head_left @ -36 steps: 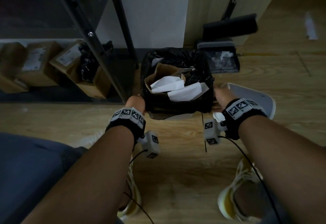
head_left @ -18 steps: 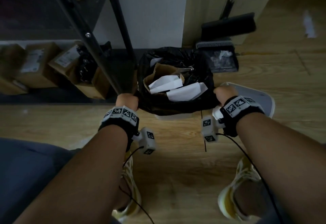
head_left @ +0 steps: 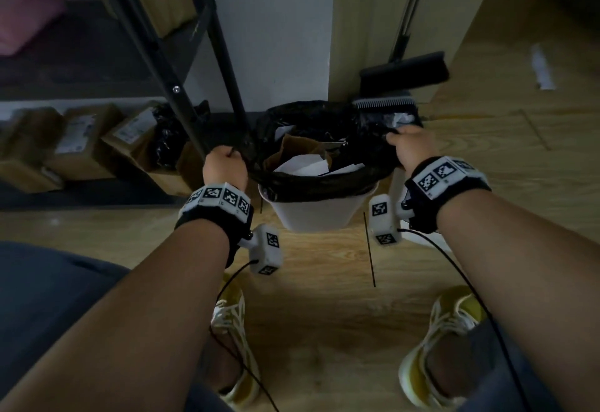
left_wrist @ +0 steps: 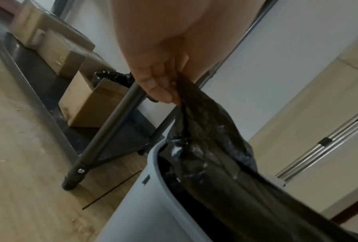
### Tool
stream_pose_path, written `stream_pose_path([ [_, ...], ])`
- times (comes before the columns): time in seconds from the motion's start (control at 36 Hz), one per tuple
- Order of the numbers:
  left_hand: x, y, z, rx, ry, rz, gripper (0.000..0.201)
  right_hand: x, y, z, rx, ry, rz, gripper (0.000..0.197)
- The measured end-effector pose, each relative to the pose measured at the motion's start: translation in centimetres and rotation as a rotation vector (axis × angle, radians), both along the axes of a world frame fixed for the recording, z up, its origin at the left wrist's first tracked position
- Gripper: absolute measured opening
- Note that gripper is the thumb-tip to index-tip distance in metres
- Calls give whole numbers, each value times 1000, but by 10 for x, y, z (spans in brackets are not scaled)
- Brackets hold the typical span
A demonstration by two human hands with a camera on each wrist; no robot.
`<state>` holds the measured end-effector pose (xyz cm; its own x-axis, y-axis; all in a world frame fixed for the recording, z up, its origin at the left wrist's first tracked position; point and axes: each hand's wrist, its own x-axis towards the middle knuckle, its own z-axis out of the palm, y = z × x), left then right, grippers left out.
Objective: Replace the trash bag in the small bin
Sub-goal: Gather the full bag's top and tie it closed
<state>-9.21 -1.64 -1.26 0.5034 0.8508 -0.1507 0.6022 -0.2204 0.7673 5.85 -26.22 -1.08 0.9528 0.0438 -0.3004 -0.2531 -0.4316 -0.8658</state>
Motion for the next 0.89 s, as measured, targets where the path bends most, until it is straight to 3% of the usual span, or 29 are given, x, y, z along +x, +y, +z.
stream_pose_path([
  [0.25, 2, -1, -6, 75, 111, -9, 34, 12, -2, 3, -342, -22, 48, 32],
  [0.44, 37, 6, -3, 289, 198, -94, 38, 37, 15, -10, -209, -74, -77, 48],
  [0.58, 68, 11, -7, 322, 383, -227, 39, 60, 33, -15, -343, -115, 70, 18],
  [0.75, 94, 12, -22, 343, 630, -381, 33, 77, 49, -18, -501, -23, 170, 34],
  [0.89, 96, 23, -32, 353, 624, -451, 37, 81, 57, -32, -570, 42, 250, 40],
])
